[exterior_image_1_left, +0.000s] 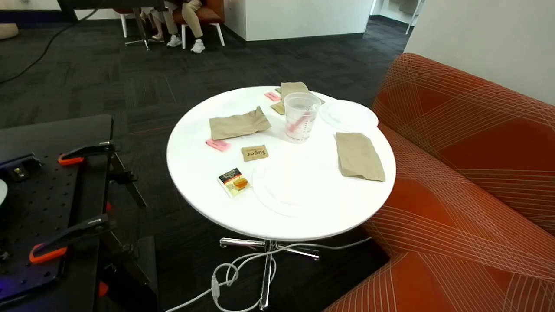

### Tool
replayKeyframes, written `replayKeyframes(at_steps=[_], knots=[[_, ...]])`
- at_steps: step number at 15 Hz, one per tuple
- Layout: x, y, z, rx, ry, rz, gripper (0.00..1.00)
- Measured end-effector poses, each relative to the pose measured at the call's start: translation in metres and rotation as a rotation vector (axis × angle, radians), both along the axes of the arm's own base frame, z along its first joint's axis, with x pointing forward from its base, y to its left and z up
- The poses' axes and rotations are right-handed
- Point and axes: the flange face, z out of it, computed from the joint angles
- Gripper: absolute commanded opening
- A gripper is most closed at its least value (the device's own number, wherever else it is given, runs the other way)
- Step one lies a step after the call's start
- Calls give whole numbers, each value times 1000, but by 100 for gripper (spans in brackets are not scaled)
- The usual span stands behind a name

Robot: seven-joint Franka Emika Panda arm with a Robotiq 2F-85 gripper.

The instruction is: Take the marker out of the cup and put it on the table

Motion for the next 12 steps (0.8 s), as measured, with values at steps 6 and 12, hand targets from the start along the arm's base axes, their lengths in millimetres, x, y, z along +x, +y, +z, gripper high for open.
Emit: replayKeyframes(at_steps=[6, 12], knots=[[62, 41, -2, -43, 16, -74, 100], [152, 86, -17, -76, 37, -255, 100]])
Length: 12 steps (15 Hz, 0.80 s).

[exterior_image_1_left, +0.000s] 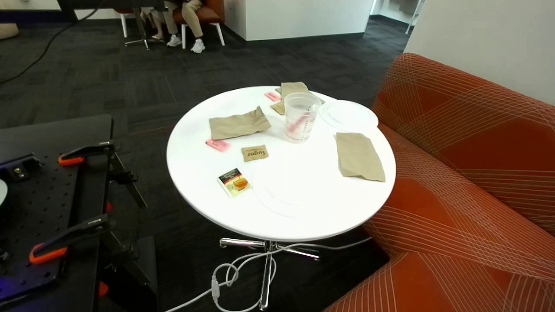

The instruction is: Take the marker out of the cup and put it on the table

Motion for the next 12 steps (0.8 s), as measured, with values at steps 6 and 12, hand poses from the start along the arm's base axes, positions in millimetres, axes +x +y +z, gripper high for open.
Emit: replayKeyframes(at_steps=[6, 12], knots=[[73, 19, -44, -7, 50, -163, 100], [103, 42, -107, -45, 142, -251, 100]])
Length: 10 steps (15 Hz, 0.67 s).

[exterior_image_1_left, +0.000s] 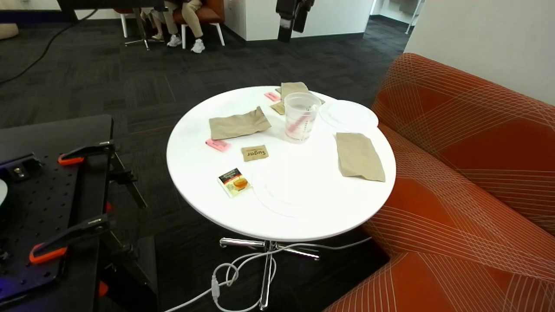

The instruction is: Take the marker out of the cup and put it on the table

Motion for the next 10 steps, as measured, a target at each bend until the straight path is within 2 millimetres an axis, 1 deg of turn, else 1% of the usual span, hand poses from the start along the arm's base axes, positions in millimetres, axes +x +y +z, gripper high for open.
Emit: replayKeyframes(at_steps=[3, 6, 10], knots=[[7, 13, -28, -8, 7, -12, 100], [14, 20, -51, -27, -51, 5, 100], [11, 30, -80, -89, -127, 34, 100]])
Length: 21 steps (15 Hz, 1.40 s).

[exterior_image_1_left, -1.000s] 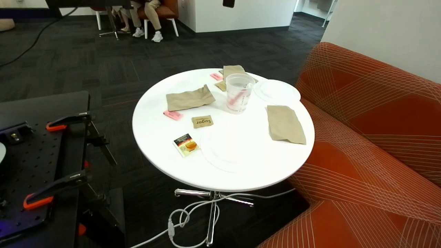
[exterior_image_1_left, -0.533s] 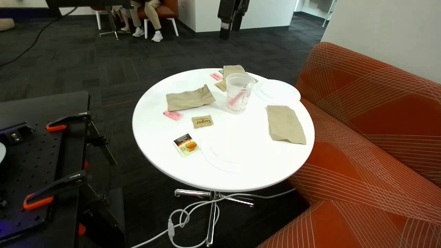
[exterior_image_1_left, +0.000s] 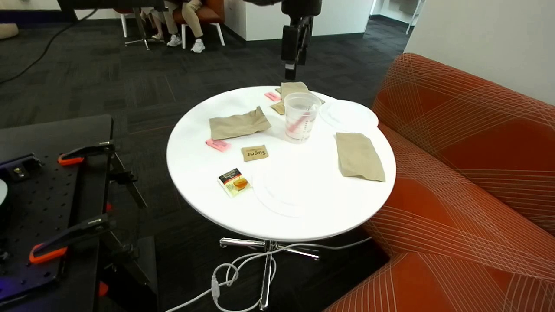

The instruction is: Take the marker out of the cup and put it on the table

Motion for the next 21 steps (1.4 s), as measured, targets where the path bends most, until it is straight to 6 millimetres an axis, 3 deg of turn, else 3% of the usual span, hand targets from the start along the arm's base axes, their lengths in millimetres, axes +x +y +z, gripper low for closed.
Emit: replayKeyframes(at_steps=[11, 12, 14, 15, 17, 21], knots=[[-2, 0, -9, -6, 5, 2, 100], [-2, 0, -11, -10, 8, -1, 94], [-2, 0, -16, -31, 12, -18, 70], [-2, 2, -18, -43, 14, -26, 66], [-1, 7, -24, -64, 17, -36, 63], [8, 15, -30, -84, 11, -55, 69]])
